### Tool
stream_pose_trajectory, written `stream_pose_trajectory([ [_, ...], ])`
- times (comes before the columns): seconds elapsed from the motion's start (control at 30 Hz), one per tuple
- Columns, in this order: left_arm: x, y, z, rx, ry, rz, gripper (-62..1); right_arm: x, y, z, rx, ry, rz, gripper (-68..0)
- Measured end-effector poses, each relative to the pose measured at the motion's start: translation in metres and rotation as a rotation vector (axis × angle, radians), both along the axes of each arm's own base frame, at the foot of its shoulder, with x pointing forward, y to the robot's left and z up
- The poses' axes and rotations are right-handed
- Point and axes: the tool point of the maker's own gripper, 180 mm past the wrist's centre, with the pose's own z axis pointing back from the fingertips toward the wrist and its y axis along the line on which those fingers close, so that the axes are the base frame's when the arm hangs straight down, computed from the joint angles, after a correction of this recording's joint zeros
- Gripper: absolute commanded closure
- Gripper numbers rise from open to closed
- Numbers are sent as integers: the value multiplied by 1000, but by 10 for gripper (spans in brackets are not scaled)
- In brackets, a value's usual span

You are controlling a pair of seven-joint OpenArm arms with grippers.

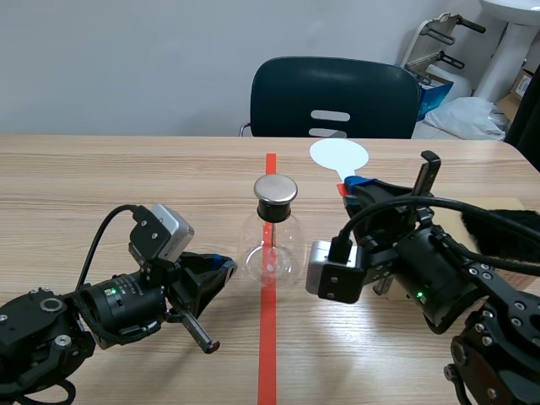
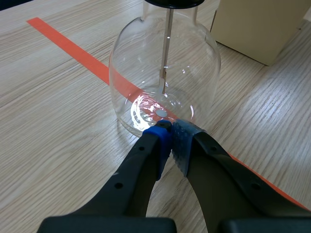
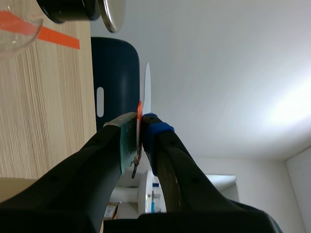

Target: Do the electroscope experiment. move the plate toward and away from the electroscope

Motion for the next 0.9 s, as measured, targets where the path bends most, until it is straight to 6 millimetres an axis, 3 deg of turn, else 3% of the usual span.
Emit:
stream_pose_trajectory([
  [0.37,0,0,0,0,0,0,-36,3,-6,0,-1,0,-35,-7],
  [0.9,0,0,0,0,0,0,-36,-23,34,1,6,0,228,-7],
])
